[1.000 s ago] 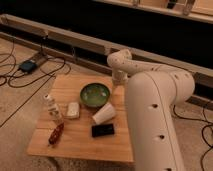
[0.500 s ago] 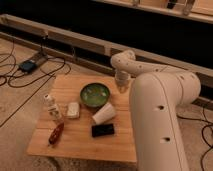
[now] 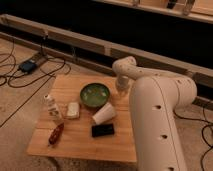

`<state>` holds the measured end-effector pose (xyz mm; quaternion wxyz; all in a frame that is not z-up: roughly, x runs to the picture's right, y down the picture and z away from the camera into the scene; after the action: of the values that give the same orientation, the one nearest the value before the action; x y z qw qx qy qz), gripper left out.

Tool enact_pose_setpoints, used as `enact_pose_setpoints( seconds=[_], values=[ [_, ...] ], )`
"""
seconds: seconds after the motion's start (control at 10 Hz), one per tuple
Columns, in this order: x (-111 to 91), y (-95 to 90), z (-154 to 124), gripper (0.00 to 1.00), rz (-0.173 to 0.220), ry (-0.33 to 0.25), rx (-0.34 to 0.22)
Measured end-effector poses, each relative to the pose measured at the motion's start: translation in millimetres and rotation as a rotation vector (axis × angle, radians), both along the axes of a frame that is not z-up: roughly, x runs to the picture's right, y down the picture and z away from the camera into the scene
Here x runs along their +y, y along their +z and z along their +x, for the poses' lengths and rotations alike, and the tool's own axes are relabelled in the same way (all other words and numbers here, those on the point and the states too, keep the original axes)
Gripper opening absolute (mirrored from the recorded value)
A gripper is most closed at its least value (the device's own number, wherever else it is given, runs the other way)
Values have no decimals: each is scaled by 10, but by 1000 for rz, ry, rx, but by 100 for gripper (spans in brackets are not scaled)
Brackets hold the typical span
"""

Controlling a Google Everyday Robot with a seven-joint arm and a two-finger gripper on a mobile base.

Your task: Push the ceramic bowl across the table

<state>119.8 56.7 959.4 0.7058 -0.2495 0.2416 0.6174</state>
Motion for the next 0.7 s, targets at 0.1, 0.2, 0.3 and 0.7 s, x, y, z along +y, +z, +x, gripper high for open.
enact_pose_setpoints(
  seconds=[0.1, 0.2, 0.3, 0.7],
  values=[
    [23, 11, -39, 0, -6, -8, -2],
    [29, -20, -170, 0, -7, -17, -4],
    [32, -52, -281, 0, -8, -26, -3],
    [-18, -96, -1004, 0, 5, -80, -4]
  ],
)
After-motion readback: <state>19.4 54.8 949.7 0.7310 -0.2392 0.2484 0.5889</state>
